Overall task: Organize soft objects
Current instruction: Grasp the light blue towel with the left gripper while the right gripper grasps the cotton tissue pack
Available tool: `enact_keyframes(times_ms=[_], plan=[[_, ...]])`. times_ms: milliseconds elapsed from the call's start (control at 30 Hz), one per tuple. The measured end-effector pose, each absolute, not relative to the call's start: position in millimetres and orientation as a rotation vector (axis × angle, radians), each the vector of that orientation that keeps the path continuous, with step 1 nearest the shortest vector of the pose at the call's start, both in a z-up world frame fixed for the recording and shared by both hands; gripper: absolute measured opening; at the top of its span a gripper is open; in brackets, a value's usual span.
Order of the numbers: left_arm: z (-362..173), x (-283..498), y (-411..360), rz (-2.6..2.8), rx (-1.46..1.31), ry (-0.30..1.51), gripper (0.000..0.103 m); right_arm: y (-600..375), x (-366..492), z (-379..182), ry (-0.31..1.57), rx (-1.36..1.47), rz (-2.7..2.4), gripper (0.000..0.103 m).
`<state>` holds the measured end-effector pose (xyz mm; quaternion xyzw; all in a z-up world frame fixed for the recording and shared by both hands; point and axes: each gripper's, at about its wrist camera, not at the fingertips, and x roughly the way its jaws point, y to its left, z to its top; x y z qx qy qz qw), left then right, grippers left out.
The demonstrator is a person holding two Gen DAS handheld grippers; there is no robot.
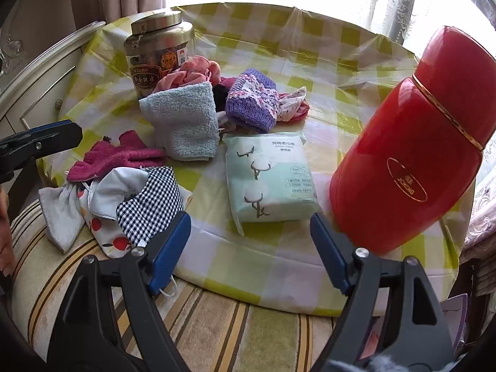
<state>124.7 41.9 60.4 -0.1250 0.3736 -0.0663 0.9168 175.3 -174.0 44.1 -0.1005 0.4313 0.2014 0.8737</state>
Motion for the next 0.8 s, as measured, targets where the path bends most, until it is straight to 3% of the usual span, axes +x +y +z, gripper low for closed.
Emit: enact_keyframes(times_ms=[800], plan=[[19,246,35,-0.116,-0.172,0.956,0.067,-139,248,2,0.923,-0.327,0.401,0.084]])
